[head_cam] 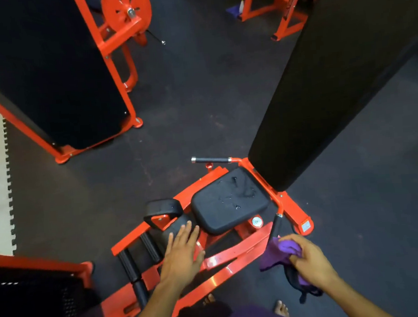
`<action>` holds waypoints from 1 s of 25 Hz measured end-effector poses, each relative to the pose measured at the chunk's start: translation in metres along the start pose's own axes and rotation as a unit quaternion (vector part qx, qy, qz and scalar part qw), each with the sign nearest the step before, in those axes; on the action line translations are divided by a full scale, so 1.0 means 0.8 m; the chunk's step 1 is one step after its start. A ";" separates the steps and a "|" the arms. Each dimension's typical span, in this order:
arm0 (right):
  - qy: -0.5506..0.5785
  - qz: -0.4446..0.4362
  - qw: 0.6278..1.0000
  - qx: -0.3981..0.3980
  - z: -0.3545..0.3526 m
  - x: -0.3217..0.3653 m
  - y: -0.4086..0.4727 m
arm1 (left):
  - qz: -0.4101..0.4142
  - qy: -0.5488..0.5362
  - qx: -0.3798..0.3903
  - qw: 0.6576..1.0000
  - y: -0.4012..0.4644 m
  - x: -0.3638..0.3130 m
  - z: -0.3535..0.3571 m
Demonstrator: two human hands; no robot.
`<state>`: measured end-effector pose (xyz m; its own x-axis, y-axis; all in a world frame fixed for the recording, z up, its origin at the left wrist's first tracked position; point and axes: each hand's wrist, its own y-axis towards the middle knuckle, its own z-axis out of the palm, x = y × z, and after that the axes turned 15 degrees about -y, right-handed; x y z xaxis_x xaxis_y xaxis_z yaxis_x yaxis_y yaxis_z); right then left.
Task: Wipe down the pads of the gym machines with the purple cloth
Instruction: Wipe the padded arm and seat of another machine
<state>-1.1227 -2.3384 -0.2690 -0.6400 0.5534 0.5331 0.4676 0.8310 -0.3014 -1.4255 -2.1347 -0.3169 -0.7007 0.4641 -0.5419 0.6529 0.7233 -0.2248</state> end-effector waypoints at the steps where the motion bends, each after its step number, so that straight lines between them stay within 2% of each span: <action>1: 0.009 0.010 1.000 -0.005 0.000 0.005 -0.001 | 0.002 0.003 -0.025 1.000 0.002 0.015 -0.009; 6: 0.030 0.034 0.999 -0.004 0.009 0.054 -0.002 | -0.079 -0.022 -0.117 0.990 0.032 0.088 -0.056; 8: 0.039 0.027 0.999 -0.003 0.015 0.077 0.002 | -0.111 -0.023 -0.106 0.988 0.062 0.104 -0.072; 11: 0.045 -0.009 0.999 0.020 0.026 0.108 0.015 | -0.143 -0.043 -0.049 0.988 0.102 0.120 -0.075; 16: 0.093 -0.044 0.994 0.047 0.053 0.129 0.057 | -0.193 -0.070 -0.125 0.971 0.104 0.096 -0.037; 20: 0.112 -0.105 0.987 0.049 0.091 0.167 0.122 | -0.212 -0.058 -0.167 0.961 0.114 0.068 -0.017; 23: 0.127 -0.122 0.979 0.103 0.153 0.202 0.164 | -0.207 -0.051 -0.218 0.952 0.116 0.073 -0.005; 25: 0.156 -0.090 0.974 0.139 0.200 0.215 0.193 | -0.195 -0.036 -0.239 0.951 0.120 0.075 0.000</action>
<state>-1.2585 -2.1060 -0.3502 -0.4596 0.3898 0.7980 0.1551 0.9199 -0.3601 -1.4051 -2.0377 -0.3713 -0.8296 0.0899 -0.5510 0.1306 0.9908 -0.0350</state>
